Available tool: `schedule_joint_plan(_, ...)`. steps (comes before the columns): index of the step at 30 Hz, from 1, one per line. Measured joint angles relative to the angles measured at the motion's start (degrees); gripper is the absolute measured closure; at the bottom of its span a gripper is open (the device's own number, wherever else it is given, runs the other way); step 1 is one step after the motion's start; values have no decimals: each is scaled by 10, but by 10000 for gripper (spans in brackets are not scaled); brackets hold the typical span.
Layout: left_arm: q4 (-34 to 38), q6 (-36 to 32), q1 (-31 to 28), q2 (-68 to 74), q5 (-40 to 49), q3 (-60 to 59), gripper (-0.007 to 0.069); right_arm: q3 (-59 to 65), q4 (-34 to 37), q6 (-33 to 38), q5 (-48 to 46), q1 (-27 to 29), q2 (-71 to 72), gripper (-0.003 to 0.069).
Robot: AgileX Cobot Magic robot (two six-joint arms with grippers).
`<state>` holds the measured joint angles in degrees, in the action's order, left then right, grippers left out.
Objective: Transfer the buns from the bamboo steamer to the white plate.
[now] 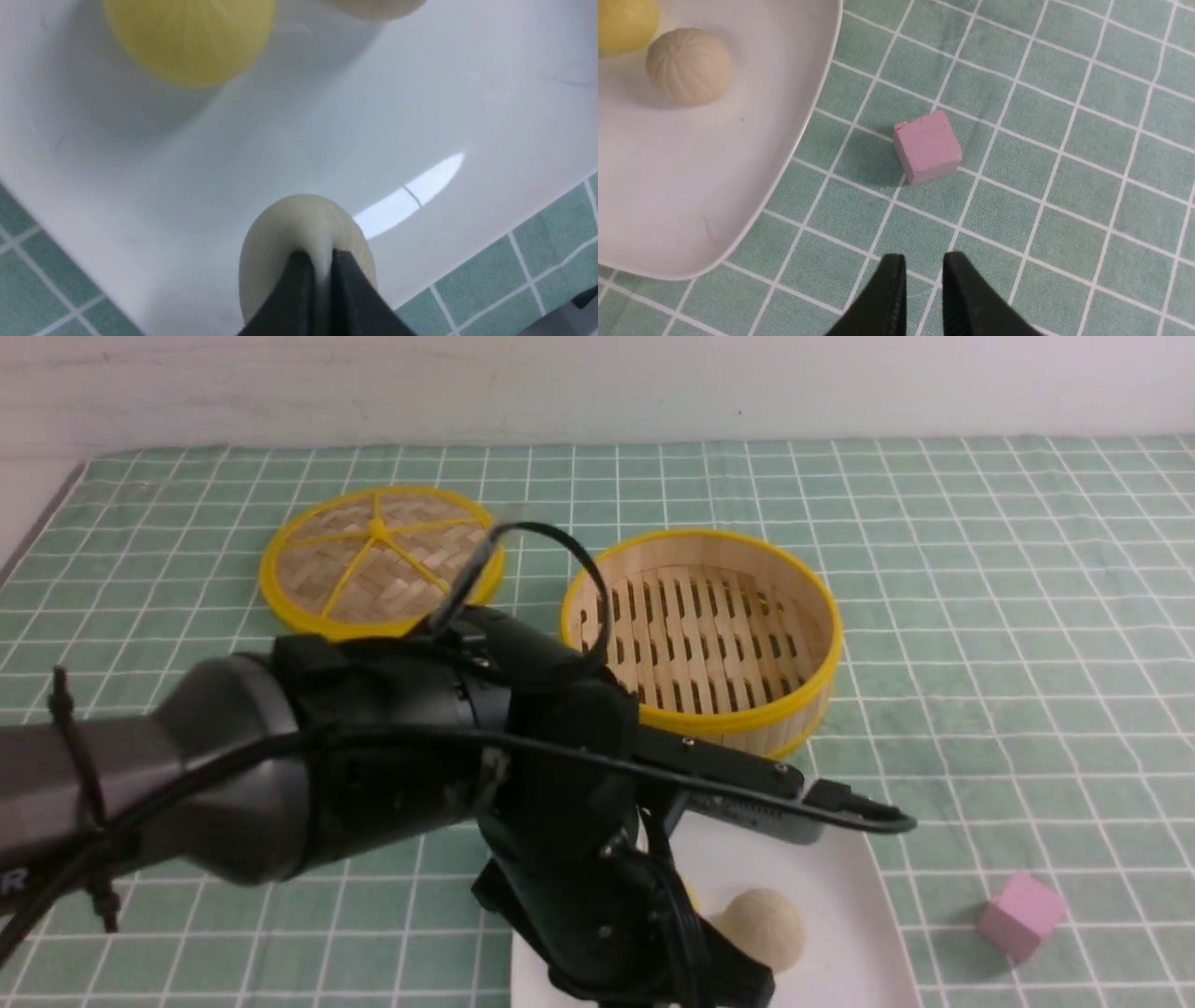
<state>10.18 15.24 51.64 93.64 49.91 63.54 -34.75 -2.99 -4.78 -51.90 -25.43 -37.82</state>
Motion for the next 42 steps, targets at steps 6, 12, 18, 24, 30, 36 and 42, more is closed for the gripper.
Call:
schedule_joint_plan(6, -56, 10, 0, 7, -34, 0, 573, 0, 0, 0, -1, 0, 0, 507)
schedule_joint_plan(12, -181, 92, 0, 23, -46, 0, 567, 0, 0, 0, -2, 0, 0, 501)
schedule_joint_plan(18, -251, 189, 0, 49, -38, 0, 554, 0, 0, 0, -2, 0, 0, 492)
schedule_joint_plan(24, -255, 233, 0, 65, -37, 0, 513, 0, 1, 0, -3, 0, 0, 486)
schedule_joint_plan(30, -255, 258, 0, 64, -29, 3, 386, 0, 2, 0, -12, 0, 0, 482)
schedule_joint_plan(36, -264, 269, 0, 64, 41, 69, 215, -4, 7, 0, -48, 0, 22, 571)
schedule_joint_plan(42, -290, 269, 0, 64, 87, 141, 185, -64, -12, -2, -136, 0, 101, 673)
